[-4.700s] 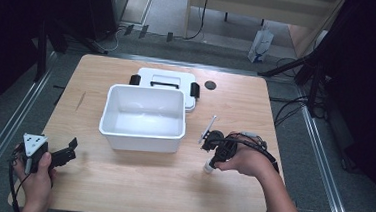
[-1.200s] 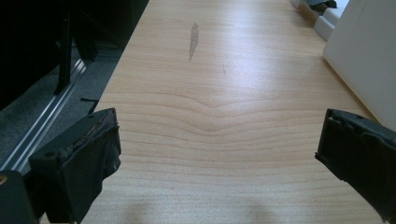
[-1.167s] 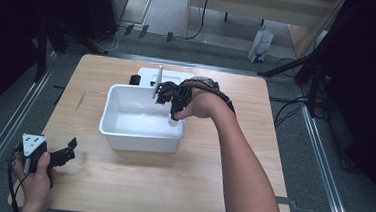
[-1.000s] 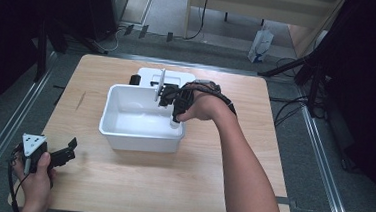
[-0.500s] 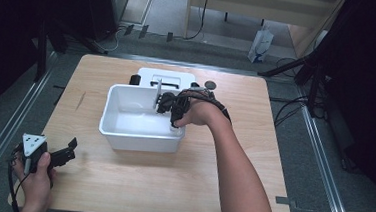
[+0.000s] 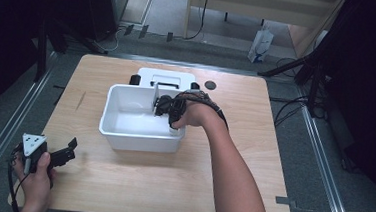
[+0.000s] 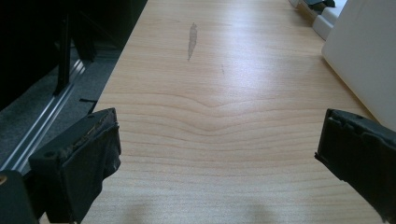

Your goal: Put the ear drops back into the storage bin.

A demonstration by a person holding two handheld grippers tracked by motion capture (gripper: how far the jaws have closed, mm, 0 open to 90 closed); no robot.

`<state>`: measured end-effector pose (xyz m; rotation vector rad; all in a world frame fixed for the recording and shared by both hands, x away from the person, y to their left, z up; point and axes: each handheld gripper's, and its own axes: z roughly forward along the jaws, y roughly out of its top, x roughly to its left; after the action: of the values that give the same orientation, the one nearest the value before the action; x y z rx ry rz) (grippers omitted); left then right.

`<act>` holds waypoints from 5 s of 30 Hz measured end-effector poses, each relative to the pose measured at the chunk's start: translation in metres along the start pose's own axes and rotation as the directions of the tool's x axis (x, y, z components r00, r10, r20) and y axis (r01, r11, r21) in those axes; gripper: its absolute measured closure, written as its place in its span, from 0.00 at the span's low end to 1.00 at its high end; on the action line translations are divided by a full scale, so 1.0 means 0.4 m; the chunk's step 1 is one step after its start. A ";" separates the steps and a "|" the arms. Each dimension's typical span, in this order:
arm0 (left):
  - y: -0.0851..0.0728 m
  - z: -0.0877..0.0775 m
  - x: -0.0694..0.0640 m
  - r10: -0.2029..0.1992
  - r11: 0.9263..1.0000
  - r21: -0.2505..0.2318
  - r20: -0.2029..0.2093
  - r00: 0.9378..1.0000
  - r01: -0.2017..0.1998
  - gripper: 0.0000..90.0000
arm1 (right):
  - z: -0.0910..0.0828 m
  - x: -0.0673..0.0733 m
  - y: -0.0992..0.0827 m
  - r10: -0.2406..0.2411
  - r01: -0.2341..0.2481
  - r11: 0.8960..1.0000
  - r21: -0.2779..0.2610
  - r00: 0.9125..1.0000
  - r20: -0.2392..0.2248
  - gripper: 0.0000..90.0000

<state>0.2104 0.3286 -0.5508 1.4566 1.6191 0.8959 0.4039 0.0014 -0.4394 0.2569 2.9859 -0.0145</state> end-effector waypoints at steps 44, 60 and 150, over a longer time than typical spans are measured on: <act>0.001 0.001 0.001 -0.005 1.000 0.002 0.001 1.000 0.005 0.00 | -0.184 -0.011 -0.029 0.165 -0.166 0.981 -0.099 0.986 -0.017 0.09; 0.000 0.001 -0.001 0.000 1.000 0.002 0.000 1.000 0.000 0.00 | -0.207 -0.035 -0.137 0.280 -0.279 0.952 -0.122 0.960 -0.009 0.00; -0.001 0.000 -0.007 0.022 1.000 -0.001 -0.009 1.000 -0.022 0.00 | 0.222 0.310 -0.920 0.860 -0.656 0.236 -0.717 0.484 -0.160 0.00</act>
<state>0.2104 0.3260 -0.5508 1.4741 1.6115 0.9170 0.2328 -0.3423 -0.5463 1.4477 1.9849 1.0896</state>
